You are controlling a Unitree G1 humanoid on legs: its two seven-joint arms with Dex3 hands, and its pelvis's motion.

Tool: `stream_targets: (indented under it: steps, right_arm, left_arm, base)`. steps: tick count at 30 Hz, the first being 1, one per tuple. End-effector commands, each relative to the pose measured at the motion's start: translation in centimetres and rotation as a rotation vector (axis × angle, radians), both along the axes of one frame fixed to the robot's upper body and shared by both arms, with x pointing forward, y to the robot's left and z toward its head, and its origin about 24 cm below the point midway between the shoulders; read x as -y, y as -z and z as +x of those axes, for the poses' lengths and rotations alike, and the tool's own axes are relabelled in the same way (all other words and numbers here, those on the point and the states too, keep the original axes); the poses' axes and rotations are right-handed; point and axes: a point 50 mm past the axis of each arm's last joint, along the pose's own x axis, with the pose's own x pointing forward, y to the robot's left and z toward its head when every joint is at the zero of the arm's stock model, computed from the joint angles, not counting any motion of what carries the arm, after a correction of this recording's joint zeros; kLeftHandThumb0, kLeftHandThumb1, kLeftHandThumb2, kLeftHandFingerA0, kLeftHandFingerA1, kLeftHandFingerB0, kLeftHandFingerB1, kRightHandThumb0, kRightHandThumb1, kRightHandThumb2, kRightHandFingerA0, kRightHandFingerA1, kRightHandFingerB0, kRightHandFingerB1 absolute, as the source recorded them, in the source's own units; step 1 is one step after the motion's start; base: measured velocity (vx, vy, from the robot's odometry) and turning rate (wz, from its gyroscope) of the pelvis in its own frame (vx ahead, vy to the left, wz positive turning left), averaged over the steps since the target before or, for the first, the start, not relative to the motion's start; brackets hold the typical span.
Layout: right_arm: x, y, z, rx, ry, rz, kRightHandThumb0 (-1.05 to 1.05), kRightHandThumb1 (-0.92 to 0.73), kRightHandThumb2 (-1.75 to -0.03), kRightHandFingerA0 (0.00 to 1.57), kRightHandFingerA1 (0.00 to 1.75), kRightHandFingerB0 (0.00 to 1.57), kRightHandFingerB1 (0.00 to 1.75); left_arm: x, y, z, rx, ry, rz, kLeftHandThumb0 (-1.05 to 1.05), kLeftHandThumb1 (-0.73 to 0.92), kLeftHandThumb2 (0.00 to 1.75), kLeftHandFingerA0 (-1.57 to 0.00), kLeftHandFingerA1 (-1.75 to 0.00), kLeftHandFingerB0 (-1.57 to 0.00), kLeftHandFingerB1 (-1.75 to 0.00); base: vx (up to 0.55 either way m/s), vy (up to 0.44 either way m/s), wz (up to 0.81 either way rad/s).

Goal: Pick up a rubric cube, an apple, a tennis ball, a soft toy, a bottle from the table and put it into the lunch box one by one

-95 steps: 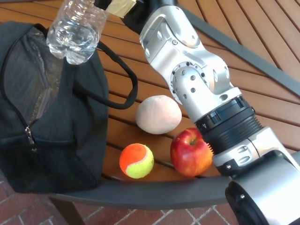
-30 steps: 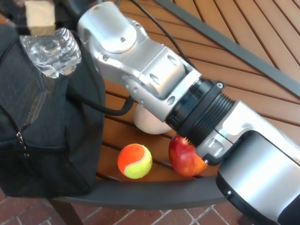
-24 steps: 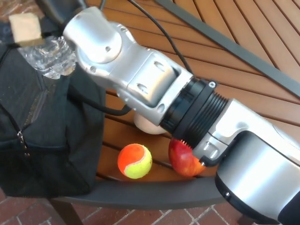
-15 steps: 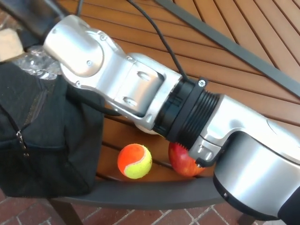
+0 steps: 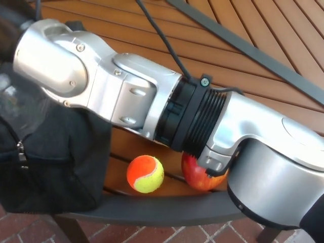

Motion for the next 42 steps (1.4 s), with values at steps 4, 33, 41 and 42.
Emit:
stream_targets:
  steps: [4, 33, 41, 42]
  right_arm:
    - [-3.3, 3.4, -5.5, 0.161, -0.311, -0.138, -0.42, -0.63, -0.62, 0.98, 0.89, 0.87, 0.70]
    - [21.6, 4.7, 0.7, 0.134, 0.409, -0.133, -0.55, -0.58, -0.91, 0.26, 0.58, 0.18, 0.46]
    - [27.6, 4.4, -1.8, 0.131, 0.557, -0.145, -0.67, -0.73, -0.63, 0.18, 0.47, 0.22, 0.30]
    - [27.9, 4.5, -1.9, 0.125, 0.567, -0.162, -0.67, -0.73, -0.63, 0.18, 0.47, 0.22, 0.30]
  left_arm:
    - [0.9, 0.2, -1.8, -0.012, -0.009, 0.001, -0.14, 0.62, 0.78, -1.08, -1.04, -1.02, -0.95]
    - [-0.6, 0.2, -2.2, -0.003, 0.005, 0.031, -0.09, 0.58, 0.98, -1.07, -1.08, -1.00, -1.03]
    - [-1.7, 0.3, -2.3, -0.014, -0.016, 0.042, -0.05, 0.52, 1.09, -1.04, -1.03, -0.99, -1.00]
    - [-1.8, 0.3, -2.3, -0.012, -0.018, 0.044, -0.05, 0.52, 1.09, -1.04, -1.03, -0.99, -1.00]
  base:
    - [0.00, 0.000, 0.00]
    - [0.00, 0.000, 0.00]
    - [0.00, 0.000, 0.01]
    - [0.00, 0.000, 0.00]
